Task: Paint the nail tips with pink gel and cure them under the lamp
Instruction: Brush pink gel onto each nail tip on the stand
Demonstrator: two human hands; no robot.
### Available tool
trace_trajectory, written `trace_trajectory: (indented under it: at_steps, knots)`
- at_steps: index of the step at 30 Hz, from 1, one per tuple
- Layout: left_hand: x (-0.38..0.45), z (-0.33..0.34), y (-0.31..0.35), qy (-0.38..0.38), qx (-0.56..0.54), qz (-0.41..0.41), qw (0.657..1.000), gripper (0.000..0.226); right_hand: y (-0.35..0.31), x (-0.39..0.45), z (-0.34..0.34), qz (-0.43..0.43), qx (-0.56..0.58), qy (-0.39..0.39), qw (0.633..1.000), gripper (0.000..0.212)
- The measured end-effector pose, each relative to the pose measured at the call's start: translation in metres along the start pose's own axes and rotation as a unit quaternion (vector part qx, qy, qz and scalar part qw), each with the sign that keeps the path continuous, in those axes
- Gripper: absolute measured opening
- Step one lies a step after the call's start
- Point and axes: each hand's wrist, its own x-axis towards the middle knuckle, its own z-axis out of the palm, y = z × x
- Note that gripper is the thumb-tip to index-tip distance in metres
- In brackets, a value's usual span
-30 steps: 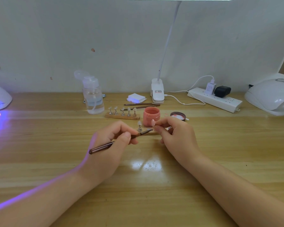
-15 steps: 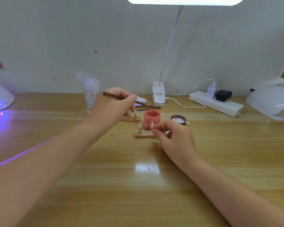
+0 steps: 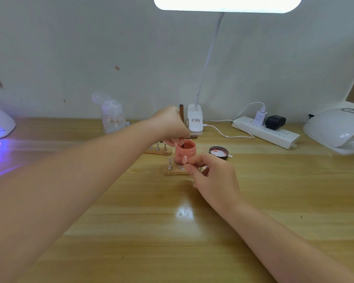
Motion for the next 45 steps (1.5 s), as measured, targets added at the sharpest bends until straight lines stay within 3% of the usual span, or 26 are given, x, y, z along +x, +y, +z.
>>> trace_trajectory:
  at_steps: [6,12,17,22,26,30,36,41,45]
  knots:
    - [0.0,-0.005,-0.014,0.052,-0.131,-0.045,0.989,0.005,-0.002,0.0,-0.001,-0.001,-0.009,-0.003,1.0,0.006]
    - [-0.011,-0.025,-0.04,0.096,-0.349,-0.139,0.922,0.012,-0.002,-0.001,-0.001,-0.006,-0.026,-0.004,1.0,0.009]
    - [-0.019,-0.029,-0.064,0.084,-0.393,-0.176,0.899,0.02,-0.002,0.0,-0.001,0.0,-0.037,-0.007,0.999,0.013]
    - [-0.021,-0.028,-0.065,0.057,-0.485,-0.158,0.859,0.022,-0.004,0.0,-0.002,-0.002,-0.039,-0.01,0.999,0.005]
    - [-0.022,-0.015,-0.062,0.035,-0.476,-0.162,0.864,0.019,-0.003,-0.001,-0.003,-0.001,-0.033,-0.008,0.999,0.007]
    - [-0.029,-0.016,-0.071,0.084,-0.477,-0.184,0.855,0.018,-0.002,-0.001,-0.003,0.008,-0.023,-0.008,1.0,0.008]
    - [-0.06,-0.017,-0.072,0.132,-0.513,-0.094,0.843,0.013,-0.002,-0.001,-0.003,0.002,-0.031,-0.012,0.999,0.014]
    - [-0.097,0.007,-0.072,0.191,-0.377,0.05,0.905,0.022,-0.003,0.0,-0.003,0.004,-0.041,-0.01,0.999,0.011]
    - [-0.12,0.028,-0.076,0.198,-0.27,0.15,0.93,0.019,-0.002,-0.001,-0.004,0.006,-0.05,-0.008,0.999,0.007]
